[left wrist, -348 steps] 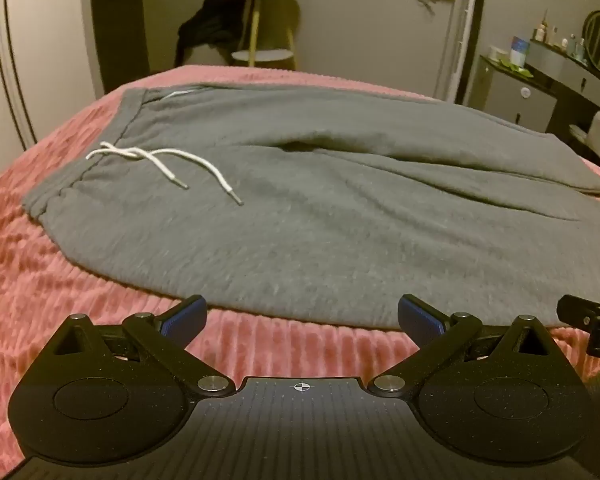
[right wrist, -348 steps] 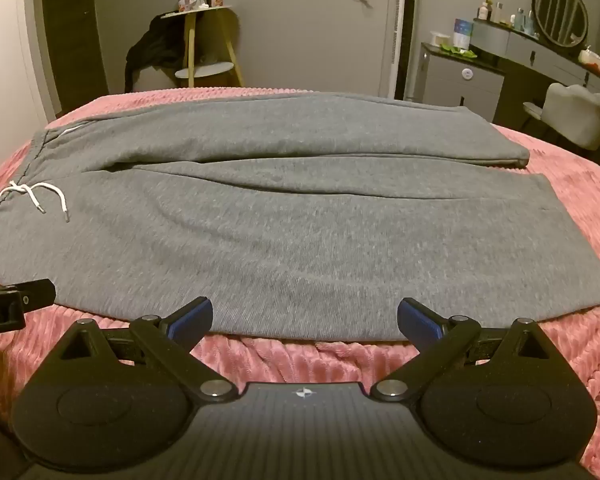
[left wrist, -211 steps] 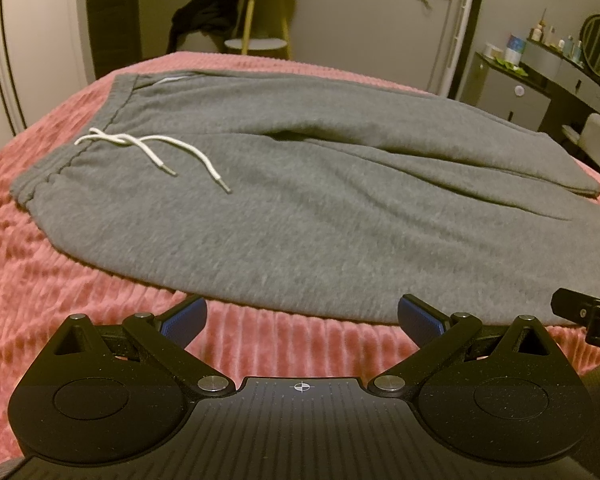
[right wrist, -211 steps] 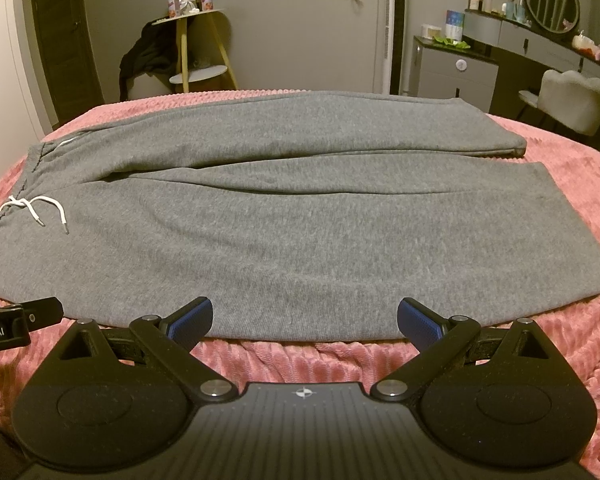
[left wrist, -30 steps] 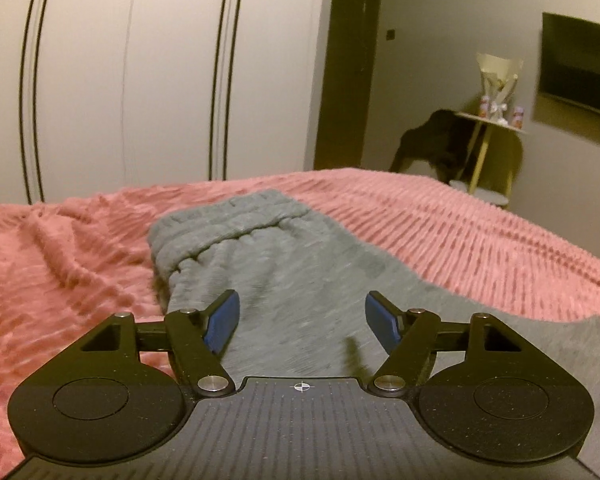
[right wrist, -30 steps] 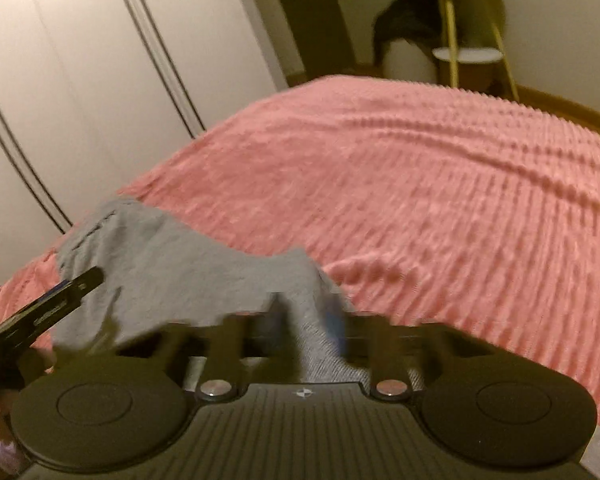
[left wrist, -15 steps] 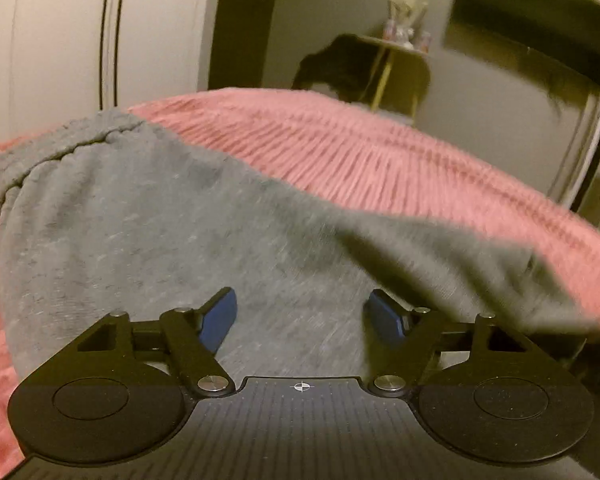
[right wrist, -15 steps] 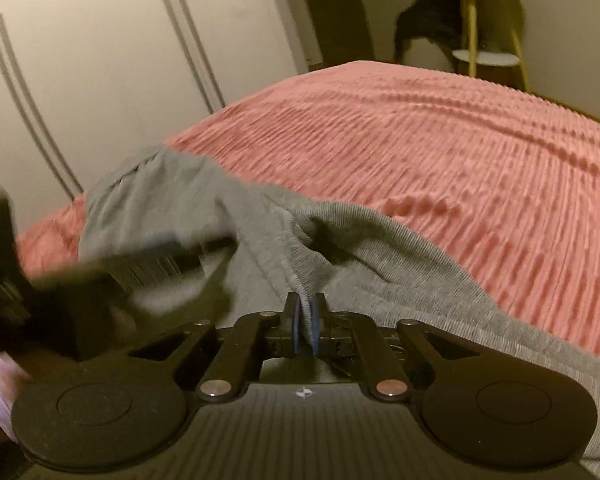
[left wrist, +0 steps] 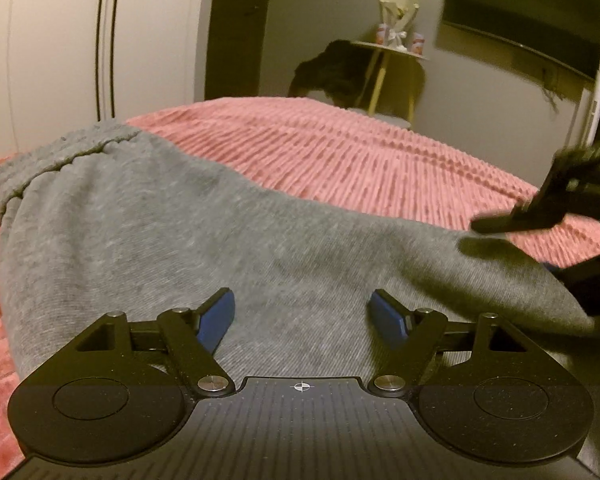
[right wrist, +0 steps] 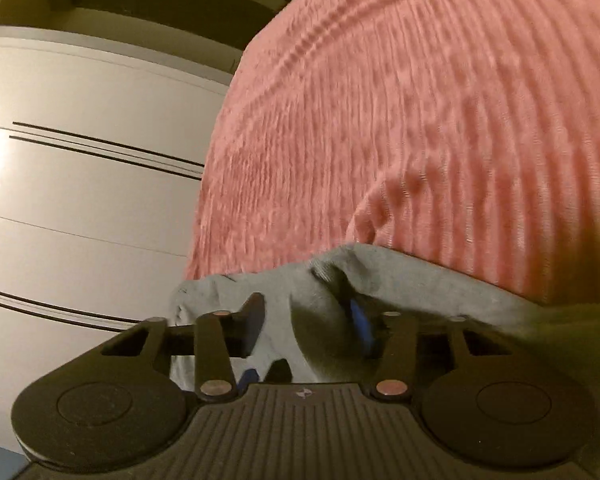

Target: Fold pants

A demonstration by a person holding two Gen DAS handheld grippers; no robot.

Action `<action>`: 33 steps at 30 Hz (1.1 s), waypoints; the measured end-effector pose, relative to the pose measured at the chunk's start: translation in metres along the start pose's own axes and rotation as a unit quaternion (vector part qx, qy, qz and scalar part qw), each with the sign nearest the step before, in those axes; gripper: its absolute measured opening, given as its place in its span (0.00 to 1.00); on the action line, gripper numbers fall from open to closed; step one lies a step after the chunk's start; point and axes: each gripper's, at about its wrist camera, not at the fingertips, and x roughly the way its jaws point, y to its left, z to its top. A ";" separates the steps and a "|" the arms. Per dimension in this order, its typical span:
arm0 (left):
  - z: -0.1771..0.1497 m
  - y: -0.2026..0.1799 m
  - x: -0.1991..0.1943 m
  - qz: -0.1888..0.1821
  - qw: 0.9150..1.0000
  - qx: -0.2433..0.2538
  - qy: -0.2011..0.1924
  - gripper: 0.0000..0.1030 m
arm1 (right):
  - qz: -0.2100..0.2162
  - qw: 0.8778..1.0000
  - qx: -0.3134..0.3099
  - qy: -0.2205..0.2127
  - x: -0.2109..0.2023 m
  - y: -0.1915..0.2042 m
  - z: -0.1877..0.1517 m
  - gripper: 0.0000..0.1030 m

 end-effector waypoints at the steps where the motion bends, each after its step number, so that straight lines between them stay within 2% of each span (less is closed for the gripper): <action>1: 0.000 0.001 0.000 -0.001 1.000 -0.001 0.000 0.79 | -0.019 0.999 -0.024 -0.007 0.002 0.005 -0.001 0.08; 2: 0.000 0.001 0.000 -0.002 1.000 -0.002 0.000 0.79 | -0.026 0.998 -0.046 -0.017 0.002 0.009 -0.001 0.07; 5: -0.001 0.002 0.000 -0.004 1.000 -0.001 -0.002 0.81 | -0.046 0.991 -0.090 -0.091 -0.006 0.021 0.001 0.05; 6: -0.001 0.001 0.000 -0.002 1.000 0.002 -0.002 0.81 | -0.069 0.985 -0.112 -0.115 -0.006 0.024 0.002 0.03; 7: -0.001 0.001 0.000 -0.002 1.000 0.005 -0.003 0.81 | -0.116 0.973 -0.142 -0.138 -0.004 0.028 0.003 0.00; 8: -0.001 0.001 0.000 -0.002 1.000 0.006 -0.004 0.82 | -0.165 0.965 -0.144 -0.144 0.001 0.025 0.005 0.00; 9: -0.001 0.001 0.001 -0.003 1.000 0.008 -0.003 0.83 | -0.190 0.962 -0.135 -0.140 0.003 0.021 0.008 0.00; 10: -0.001 0.002 0.000 -0.004 1.000 0.011 -0.004 0.83 | -0.189 0.961 -0.128 -0.154 -0.004 0.018 0.005 0.00; 13: -0.001 0.004 0.002 -0.007 1.000 0.008 -0.004 0.85 | -0.159 0.955 -0.135 -0.212 -0.051 0.024 -0.019 0.01; 15: -0.001 0.004 0.002 -0.007 1.000 0.010 -0.005 0.85 | -0.144 0.952 -0.135 -0.234 -0.094 0.018 -0.044 0.02; 18: 0.000 0.006 0.001 -0.012 1.000 0.005 -0.006 0.85 | -0.180 0.945 -0.111 -0.251 -0.159 -0.018 -0.092 0.02; 21: 0.000 0.012 -0.004 -0.008 1.000 0.000 -0.012 0.85 | -0.245 0.928 -0.043 -0.277 -0.233 -0.072 -0.146 0.06; 22: 0.001 0.013 -0.005 0.000 1.000 0.002 -0.014 0.85 | -0.271 0.917 -0.009 -0.291 -0.258 -0.097 -0.163 0.13; 24: 0.001 0.016 -0.007 0.025 0.999 0.010 -0.017 0.85 | -0.324 0.885 0.065 -0.329 -0.312 -0.138 -0.204 0.15; 26: 0.001 0.014 -0.010 0.063 0.997 0.027 -0.023 0.85 | -0.319 0.855 0.130 -0.387 -0.364 -0.161 -0.247 0.16; 27: 0.001 0.015 -0.012 0.078 0.996 0.034 -0.023 0.86 | -0.330 0.833 0.154 -0.417 -0.385 -0.165 -0.266 0.25; 28: 0.001 0.015 -0.014 0.092 0.995 0.038 -0.021 0.86 | -0.344 0.810 0.168 -0.443 -0.402 -0.167 -0.284 0.40; 29: 0.001 0.016 -0.016 0.099 0.994 0.036 -0.016 0.87 | -0.349 0.793 0.178 -0.466 -0.416 -0.171 -0.301 0.46; 30: 0.002 0.018 -0.017 0.102 0.994 0.034 -0.008 0.87 | -0.340 0.786 0.192 -0.479 -0.427 -0.178 -0.313 0.49; 31: 0.003 0.018 -0.019 0.103 0.994 0.032 0.000 0.87 | -0.325 0.785 0.212 -0.483 -0.436 -0.188 -0.322 0.49; 33: 0.003 0.018 -0.025 0.100 0.994 0.029 0.011 0.87 | -0.290 0.789 0.240 -0.486 -0.442 -0.204 -0.330 0.49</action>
